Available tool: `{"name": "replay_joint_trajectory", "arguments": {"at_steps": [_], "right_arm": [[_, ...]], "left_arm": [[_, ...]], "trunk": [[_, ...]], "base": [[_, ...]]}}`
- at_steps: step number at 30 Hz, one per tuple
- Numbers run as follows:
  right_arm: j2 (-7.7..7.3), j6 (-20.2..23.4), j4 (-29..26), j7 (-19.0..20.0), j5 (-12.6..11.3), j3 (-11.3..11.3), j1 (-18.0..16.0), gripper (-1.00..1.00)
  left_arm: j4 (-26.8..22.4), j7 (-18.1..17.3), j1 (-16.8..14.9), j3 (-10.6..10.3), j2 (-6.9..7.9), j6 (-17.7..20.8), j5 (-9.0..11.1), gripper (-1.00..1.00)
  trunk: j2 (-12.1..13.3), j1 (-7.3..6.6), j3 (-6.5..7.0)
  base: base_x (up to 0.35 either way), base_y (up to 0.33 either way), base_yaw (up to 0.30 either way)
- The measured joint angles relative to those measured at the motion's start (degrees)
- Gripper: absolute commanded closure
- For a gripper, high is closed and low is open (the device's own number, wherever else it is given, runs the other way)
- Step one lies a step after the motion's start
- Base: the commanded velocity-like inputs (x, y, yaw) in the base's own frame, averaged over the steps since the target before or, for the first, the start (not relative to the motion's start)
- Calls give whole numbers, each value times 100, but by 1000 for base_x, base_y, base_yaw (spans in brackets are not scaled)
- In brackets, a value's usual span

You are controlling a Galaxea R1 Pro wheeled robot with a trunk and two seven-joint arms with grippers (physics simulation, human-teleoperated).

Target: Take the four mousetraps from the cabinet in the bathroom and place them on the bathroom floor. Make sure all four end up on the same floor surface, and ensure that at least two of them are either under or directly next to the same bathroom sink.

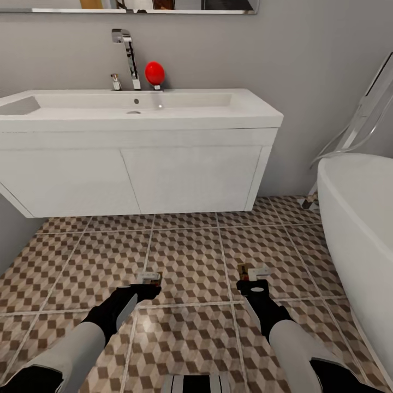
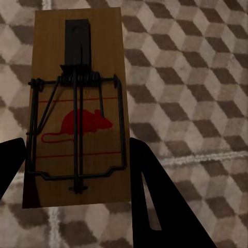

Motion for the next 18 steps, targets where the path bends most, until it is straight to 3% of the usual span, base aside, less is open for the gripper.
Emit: {"name": "replay_joint_trajectory", "arguments": {"at_steps": [5,12,18], "right_arm": [[0,0,17,-2,-5,1,0,100],[0,0,40,5,-7,6,0,100],[0,-3,63,6,-5,7,0,100]], "left_arm": [[196,-83,-127,11,87,-7,-20,100],[272,-505,-221,10,227,-47,-46,100],[278,-577,-229,4,268,-77,-51,100]], "trunk": [[0,0,0],[0,0,0],[0,0,0]], "base": [[0,0,0],[0,0,0],[0,0,0]]}}
